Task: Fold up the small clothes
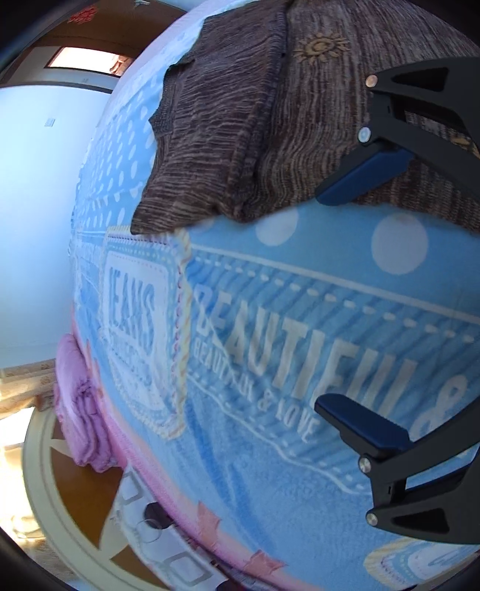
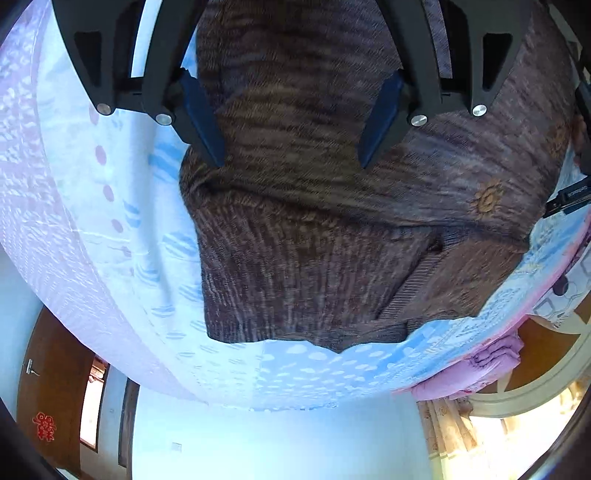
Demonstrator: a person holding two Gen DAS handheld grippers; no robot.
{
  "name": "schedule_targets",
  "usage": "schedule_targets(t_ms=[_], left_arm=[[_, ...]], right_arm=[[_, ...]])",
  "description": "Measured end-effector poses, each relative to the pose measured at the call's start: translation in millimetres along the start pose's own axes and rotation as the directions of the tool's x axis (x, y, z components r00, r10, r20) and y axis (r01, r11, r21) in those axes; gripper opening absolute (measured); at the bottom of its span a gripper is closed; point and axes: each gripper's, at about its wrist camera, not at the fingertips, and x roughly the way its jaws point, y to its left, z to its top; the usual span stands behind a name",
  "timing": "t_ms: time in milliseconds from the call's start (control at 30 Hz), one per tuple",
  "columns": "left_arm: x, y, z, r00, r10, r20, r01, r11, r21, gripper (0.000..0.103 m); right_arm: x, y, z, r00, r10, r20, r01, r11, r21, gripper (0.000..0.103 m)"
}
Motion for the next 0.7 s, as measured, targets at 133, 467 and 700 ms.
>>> schedule_targets(t_ms=[133,467,700], left_arm=[[-11.8,-8.1,-6.6,0.998,0.041,0.050,-0.044,0.997,0.064,0.103],[-29.2,-13.6,-23.1,0.998,0.017,0.068,-0.023,0.995,0.092,0.103],[-39.7,-13.3,-33.4,0.998,0.000,0.065,-0.006,0.995,0.095,0.103]], right_arm=[[-1.0,9.5,-10.6,1.000,-0.028,0.000,0.028,0.999,-0.045,0.075],[-10.0,12.5,-30.0,0.999,-0.045,0.024,0.046,0.999,-0.028,0.076],[-19.9,9.2,-43.9,0.999,-0.030,0.030,0.030,1.000,0.004,0.077]])
